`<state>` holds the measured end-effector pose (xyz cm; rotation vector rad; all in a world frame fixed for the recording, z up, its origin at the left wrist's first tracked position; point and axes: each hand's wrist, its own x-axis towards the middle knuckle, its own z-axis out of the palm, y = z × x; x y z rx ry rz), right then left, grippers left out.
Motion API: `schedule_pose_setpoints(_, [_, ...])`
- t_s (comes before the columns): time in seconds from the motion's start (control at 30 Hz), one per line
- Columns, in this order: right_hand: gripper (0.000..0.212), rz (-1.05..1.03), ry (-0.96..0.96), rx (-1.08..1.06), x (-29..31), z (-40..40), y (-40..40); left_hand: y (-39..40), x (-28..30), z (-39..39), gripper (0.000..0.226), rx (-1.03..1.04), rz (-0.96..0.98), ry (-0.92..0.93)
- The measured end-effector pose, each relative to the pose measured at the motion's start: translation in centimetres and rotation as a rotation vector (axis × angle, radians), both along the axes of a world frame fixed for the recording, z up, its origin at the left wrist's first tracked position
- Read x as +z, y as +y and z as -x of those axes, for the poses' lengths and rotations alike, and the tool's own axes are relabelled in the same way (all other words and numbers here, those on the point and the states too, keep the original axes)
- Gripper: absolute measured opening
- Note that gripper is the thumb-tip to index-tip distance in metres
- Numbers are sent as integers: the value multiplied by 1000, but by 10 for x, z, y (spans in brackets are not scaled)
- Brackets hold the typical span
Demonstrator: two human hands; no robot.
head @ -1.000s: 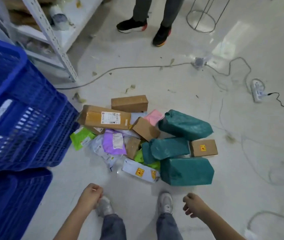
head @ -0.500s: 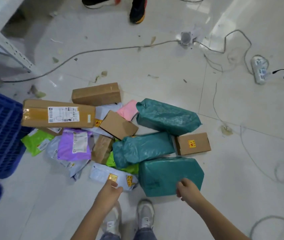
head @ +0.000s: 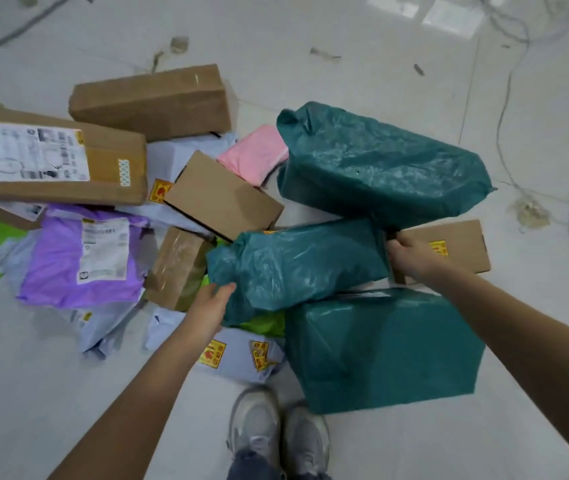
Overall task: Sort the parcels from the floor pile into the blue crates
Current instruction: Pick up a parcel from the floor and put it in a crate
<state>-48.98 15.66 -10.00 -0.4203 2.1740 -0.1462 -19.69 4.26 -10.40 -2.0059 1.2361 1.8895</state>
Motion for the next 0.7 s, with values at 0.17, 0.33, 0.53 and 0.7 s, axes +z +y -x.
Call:
schedule_pose_setpoints(0.17, [53, -130, -35, -21, -47, -14, -15, -6, -50, 14, 48, -5, 10, 116])
schedule_pose_setpoints(0.33, [69, -30, -50, -350, -67, -18, -27, 4, -80, 20, 53, -37, 2, 119])
schedule_pose_setpoints(0.53, [75, 249, -311, -593, -42, -50, -43, -7, -61, 28, 46, 259, -63, 193])
schedule_pose_setpoints(0.7, [89, 211, -232, -488, -12, -67, -41, -12, 4, 4, 39, 254, -21, 255])
